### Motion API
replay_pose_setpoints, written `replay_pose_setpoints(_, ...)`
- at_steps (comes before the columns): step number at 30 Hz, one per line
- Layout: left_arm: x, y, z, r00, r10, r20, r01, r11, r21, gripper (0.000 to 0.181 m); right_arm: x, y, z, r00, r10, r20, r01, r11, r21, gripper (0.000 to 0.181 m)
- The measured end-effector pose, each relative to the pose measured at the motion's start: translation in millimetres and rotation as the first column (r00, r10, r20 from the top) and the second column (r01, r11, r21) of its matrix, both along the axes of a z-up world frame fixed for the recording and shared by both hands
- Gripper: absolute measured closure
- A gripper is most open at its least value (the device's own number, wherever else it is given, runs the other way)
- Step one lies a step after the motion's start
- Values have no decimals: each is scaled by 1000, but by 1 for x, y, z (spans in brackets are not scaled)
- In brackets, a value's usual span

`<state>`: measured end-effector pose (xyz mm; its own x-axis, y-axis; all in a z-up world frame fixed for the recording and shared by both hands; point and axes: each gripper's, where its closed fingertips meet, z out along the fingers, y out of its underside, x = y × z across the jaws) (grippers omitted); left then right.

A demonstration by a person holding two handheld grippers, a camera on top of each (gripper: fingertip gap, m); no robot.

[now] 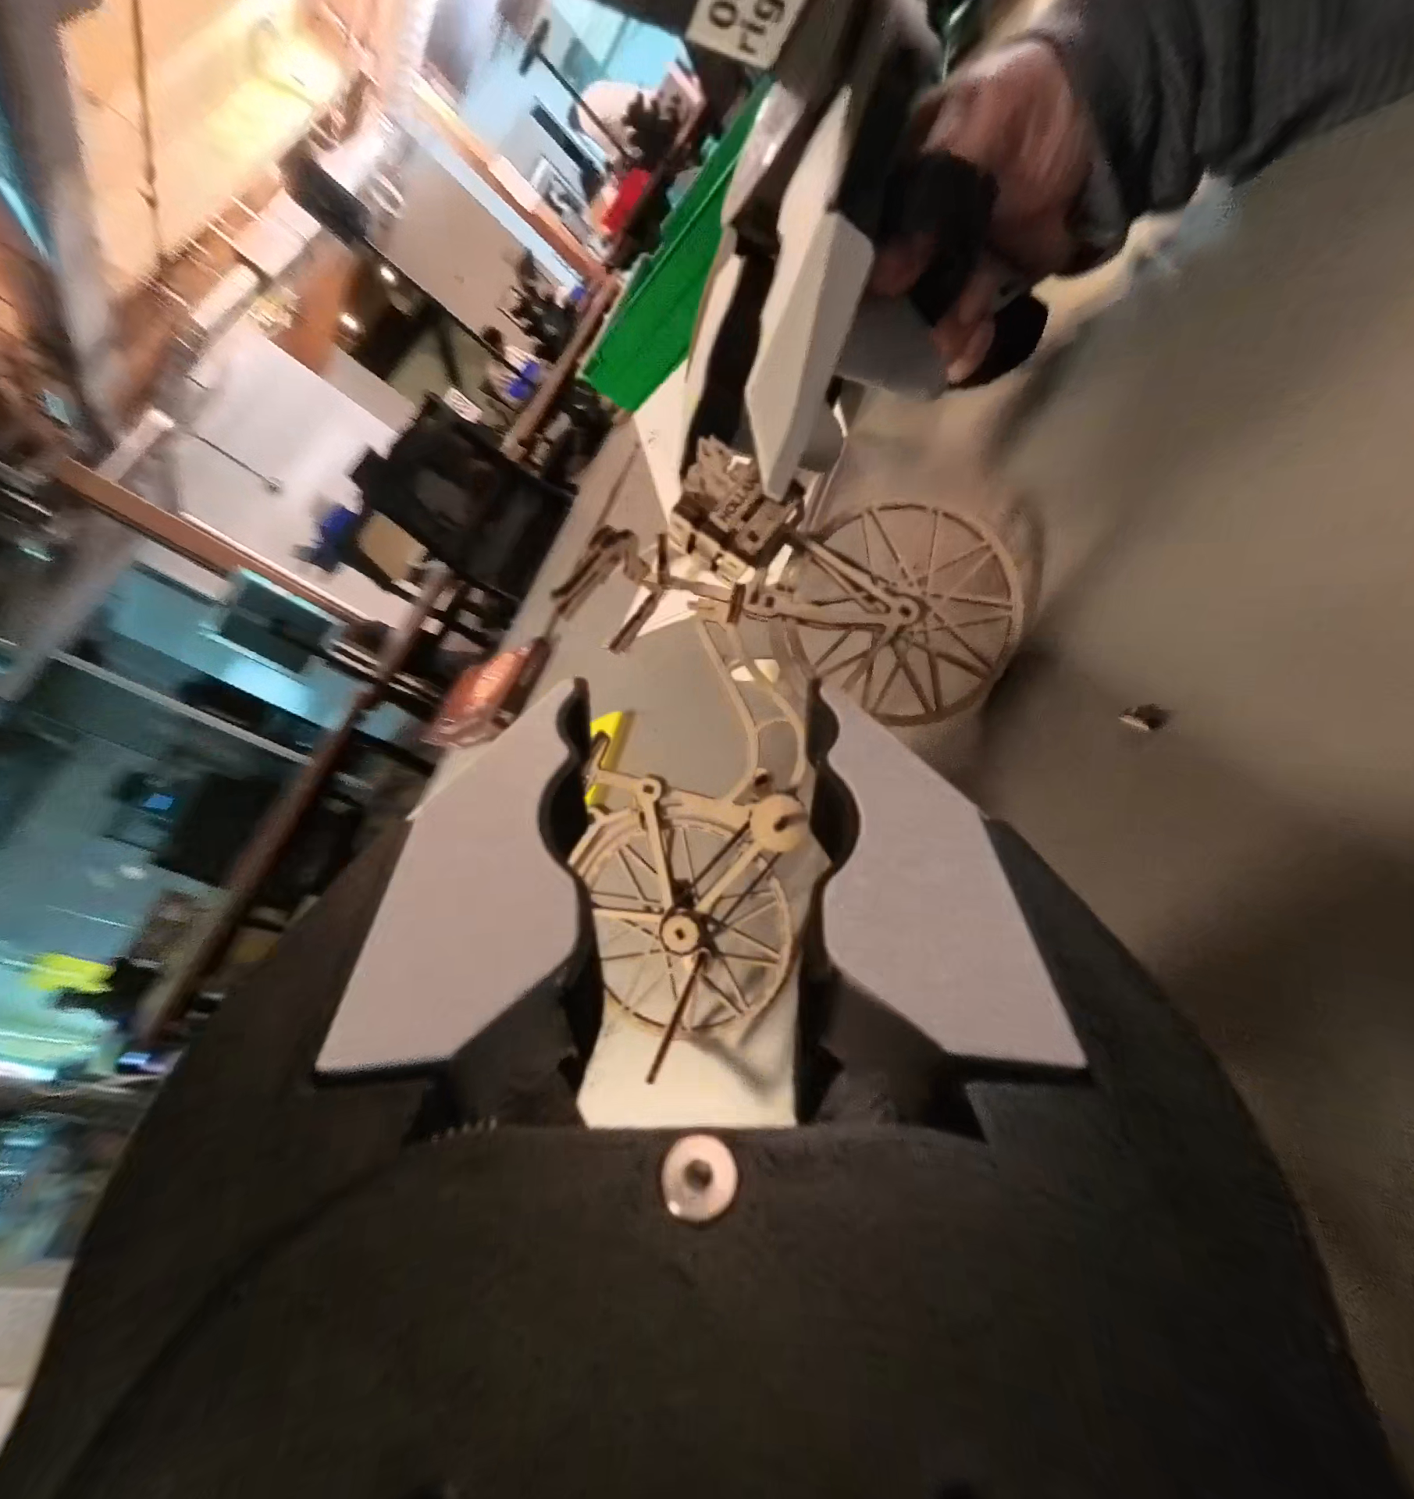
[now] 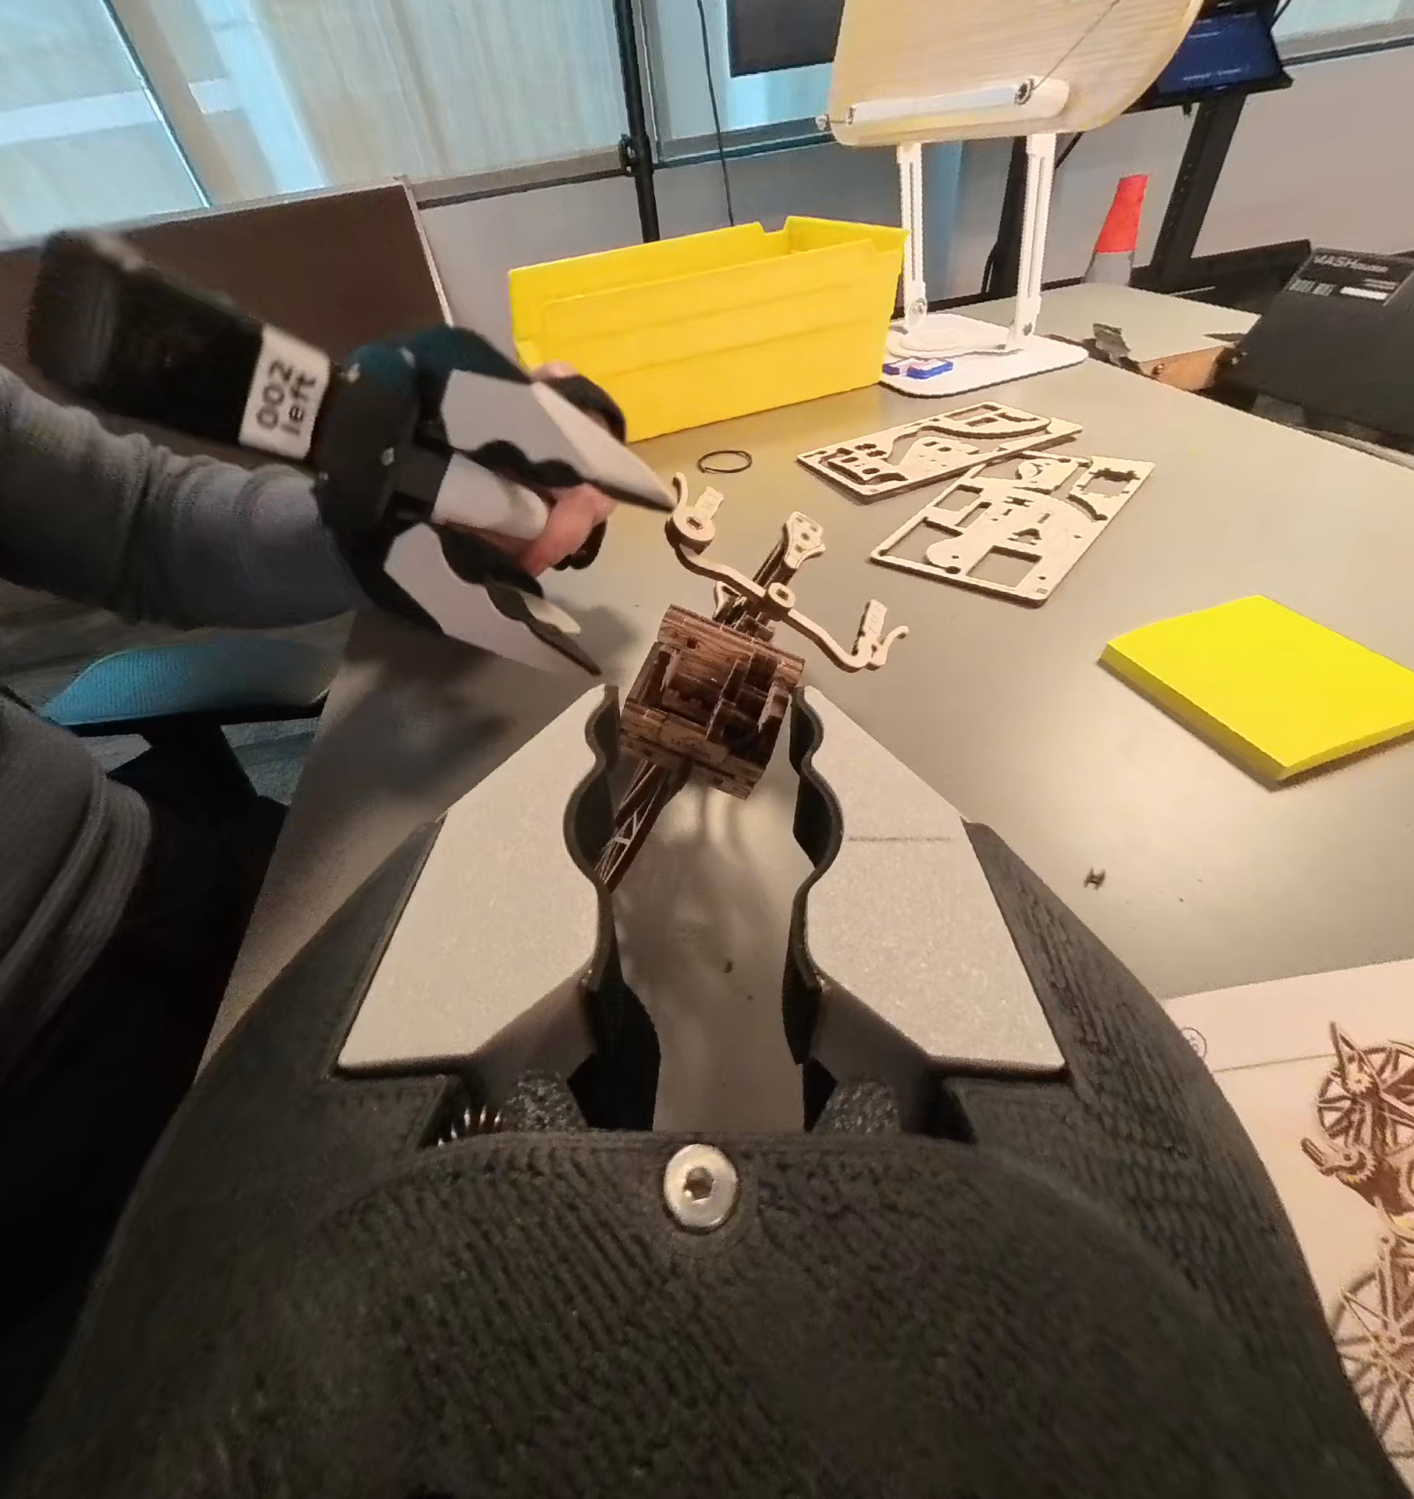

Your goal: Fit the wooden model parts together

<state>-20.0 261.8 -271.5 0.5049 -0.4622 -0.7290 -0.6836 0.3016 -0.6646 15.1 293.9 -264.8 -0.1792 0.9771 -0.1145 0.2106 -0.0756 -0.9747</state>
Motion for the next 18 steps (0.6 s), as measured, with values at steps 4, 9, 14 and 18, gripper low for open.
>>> replay_pose_setpoints(4, -7, 1, 14, 965, -29, 262, 92, 969, -230, 130, 0, -2, 0, 1000, 13, -8, -13, 1000, 4, 141)
replay_pose_setpoints(9, -45, 19, 35, 898, 42, 438, 93, 955, -282, 112, -1, -5, 0, 1000, 28, -7, -28, 1000, 6, 141)
replay_pose_setpoints(14, -55, 31, -1, 841, 52, 539, 332, 737, -589, 79, -2, -8, 0, 999, 47, -10, -47, 999, 9, 141)
replay_pose_setpoints(18, -44, 23, -21, 812, -7, 583, 523, 452, -723, 103, -3, -9, -1, 998, 56, -7, -56, 998, 7, 141)
